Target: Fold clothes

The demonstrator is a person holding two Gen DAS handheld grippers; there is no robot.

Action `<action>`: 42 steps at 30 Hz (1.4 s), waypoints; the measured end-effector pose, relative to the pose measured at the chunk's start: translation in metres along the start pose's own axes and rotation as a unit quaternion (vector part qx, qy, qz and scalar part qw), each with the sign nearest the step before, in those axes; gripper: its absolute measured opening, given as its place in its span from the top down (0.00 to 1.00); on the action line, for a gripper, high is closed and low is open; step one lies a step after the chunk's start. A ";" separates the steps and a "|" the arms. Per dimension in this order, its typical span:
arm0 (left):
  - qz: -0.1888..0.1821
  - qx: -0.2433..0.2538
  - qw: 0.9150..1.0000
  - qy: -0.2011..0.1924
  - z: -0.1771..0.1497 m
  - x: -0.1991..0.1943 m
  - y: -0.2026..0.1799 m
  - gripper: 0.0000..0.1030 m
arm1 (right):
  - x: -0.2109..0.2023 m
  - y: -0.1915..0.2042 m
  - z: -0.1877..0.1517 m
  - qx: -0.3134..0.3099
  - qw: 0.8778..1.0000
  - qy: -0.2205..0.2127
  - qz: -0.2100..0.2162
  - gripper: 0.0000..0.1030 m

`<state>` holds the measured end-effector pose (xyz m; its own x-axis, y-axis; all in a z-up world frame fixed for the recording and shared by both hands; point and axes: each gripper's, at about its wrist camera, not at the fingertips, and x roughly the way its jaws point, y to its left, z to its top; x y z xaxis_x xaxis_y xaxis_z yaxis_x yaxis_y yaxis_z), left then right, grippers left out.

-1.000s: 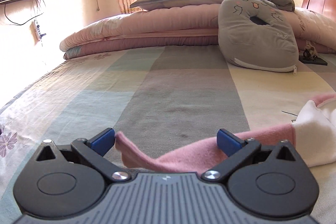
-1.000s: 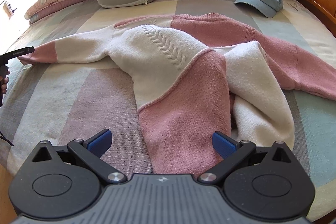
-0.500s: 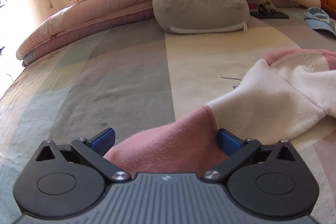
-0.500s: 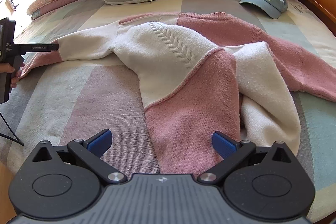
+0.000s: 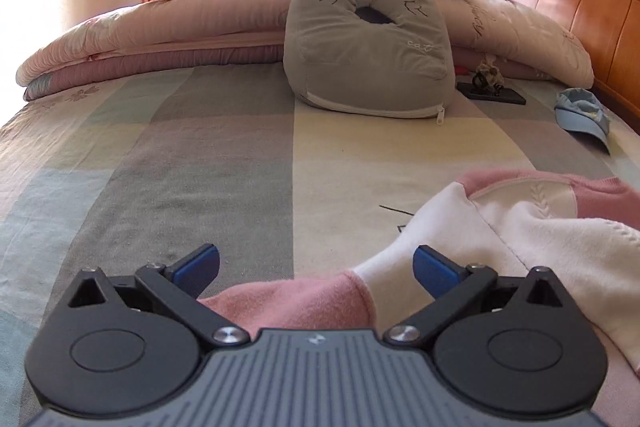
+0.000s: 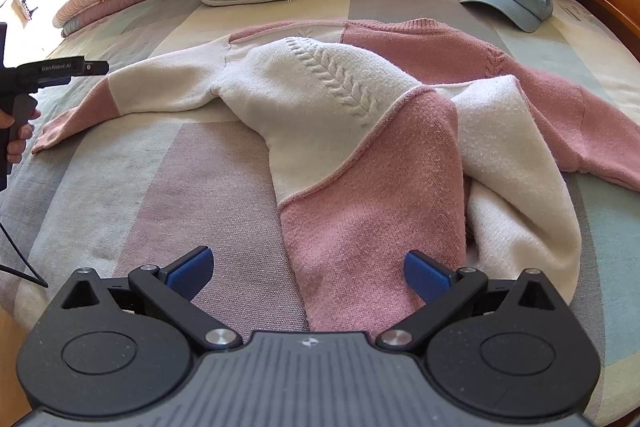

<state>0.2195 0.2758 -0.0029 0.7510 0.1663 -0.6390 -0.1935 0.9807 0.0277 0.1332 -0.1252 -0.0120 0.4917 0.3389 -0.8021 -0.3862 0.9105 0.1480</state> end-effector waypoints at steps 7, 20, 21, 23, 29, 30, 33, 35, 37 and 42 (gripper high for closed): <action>0.039 0.002 0.998 0.045 -0.010 0.039 -0.009 0.01 | -0.006 -0.006 -0.001 0.006 1.000 -0.003 -0.007 0.00; 0.007 0.019 0.997 0.072 -0.036 0.042 -0.008 0.01 | 0.006 -0.007 0.001 0.005 1.000 0.009 -0.002 0.00; 0.006 0.022 0.997 0.073 -0.033 0.042 -0.008 0.01 | 0.006 -0.007 0.001 0.007 1.000 0.010 -0.002 0.00; 0.004 0.024 0.997 0.070 -0.031 0.041 -0.007 0.01 | 0.006 -0.006 0.001 0.006 1.000 0.011 -0.004 0.00; -0.005 0.032 0.998 0.052 -0.039 0.029 -0.008 0.01 | 0.010 -0.006 0.003 0.007 1.000 0.013 -0.006 0.00; -0.001 0.037 0.998 0.052 -0.041 0.030 -0.009 0.01 | 0.011 -0.006 0.003 0.006 1.000 0.014 -0.007 0.00; 0.014 0.022 0.998 0.065 -0.039 0.041 -0.001 0.00 | 0.012 -0.006 0.003 0.005 1.000 0.015 -0.006 0.00; 0.038 0.006 0.997 0.073 -0.034 0.052 0.007 0.00 | 0.011 -0.007 0.003 0.007 1.000 0.014 -0.004 0.00; 0.056 -0.001 0.996 0.075 -0.030 0.058 0.010 0.00 | 0.009 -0.009 0.002 0.010 1.000 0.011 -0.001 0.00; 0.097 0.039 0.992 0.068 -0.020 0.051 -0.010 0.01 | 0.002 -0.013 0.001 0.017 1.000 0.003 -0.002 0.00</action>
<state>0.2467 0.2725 -0.0510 0.6113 0.3428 -0.7133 -0.2729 0.9373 0.2166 0.1395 -0.1361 -0.0147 0.4878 0.3336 -0.8067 -0.3580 0.9193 0.1637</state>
